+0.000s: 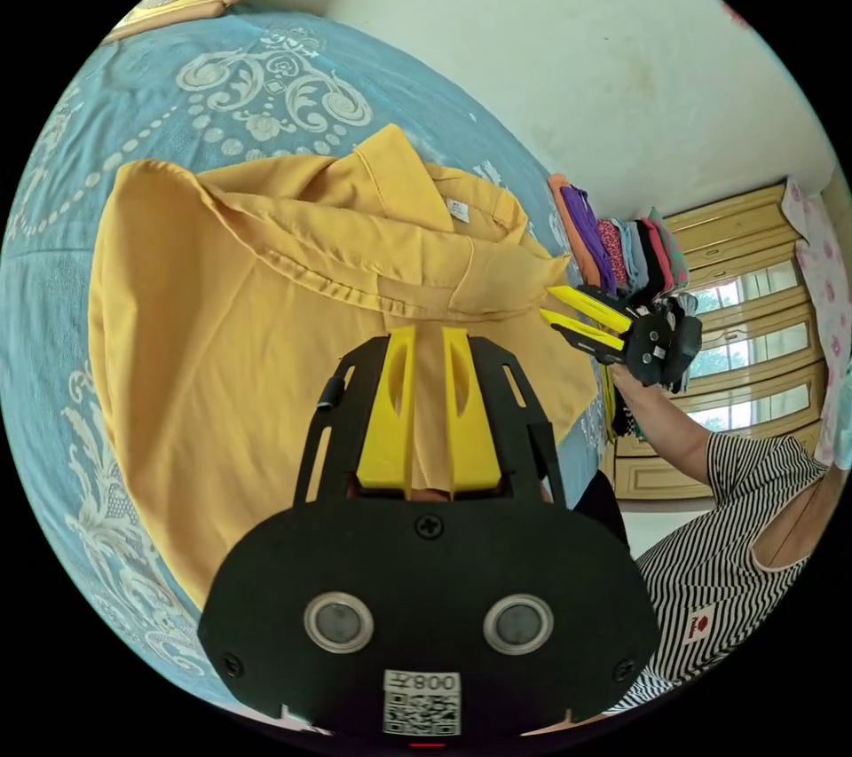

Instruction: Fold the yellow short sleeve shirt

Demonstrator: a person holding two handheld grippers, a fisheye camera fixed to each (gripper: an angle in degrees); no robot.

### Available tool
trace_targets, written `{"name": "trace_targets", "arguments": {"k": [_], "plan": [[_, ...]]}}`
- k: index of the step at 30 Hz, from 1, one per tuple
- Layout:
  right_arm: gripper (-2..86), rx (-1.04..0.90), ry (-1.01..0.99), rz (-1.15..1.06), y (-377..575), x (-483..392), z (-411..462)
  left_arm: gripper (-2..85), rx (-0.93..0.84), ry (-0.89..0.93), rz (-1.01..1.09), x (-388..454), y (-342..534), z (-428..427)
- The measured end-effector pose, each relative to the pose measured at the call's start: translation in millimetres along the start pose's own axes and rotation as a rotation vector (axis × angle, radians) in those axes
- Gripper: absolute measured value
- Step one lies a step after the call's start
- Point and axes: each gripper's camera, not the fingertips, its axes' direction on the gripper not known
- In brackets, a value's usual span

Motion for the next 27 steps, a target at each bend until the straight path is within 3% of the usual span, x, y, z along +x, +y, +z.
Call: {"name": "trace_targets", "arguments": {"k": [12, 18, 22, 27], "plan": [[5.1, 0.044, 0.072, -0.005, -37.8, -6.6, 15.5, 3.2, 0.06, -0.01, 0.028, 26.5, -52.0, 19.1], [0.7, 0.135, 0.098, 0.086, -52.2, 30.0, 0.2, 2.7, 0.187, 0.001, 0.07, 46.9, -82.1, 6.3], [0.2, 0.133, 0.011, 0.169, -68.8, 77.1, 2.0, 2.1, 0.256, 0.074, 0.14, 67.9, -95.7, 1.0], [0.0, 0.073, -0.143, 0.229, -83.9, 117.6, 20.5, 0.8, 0.09, 0.06, 0.241, 94.2, -89.4, 34.2]]}}
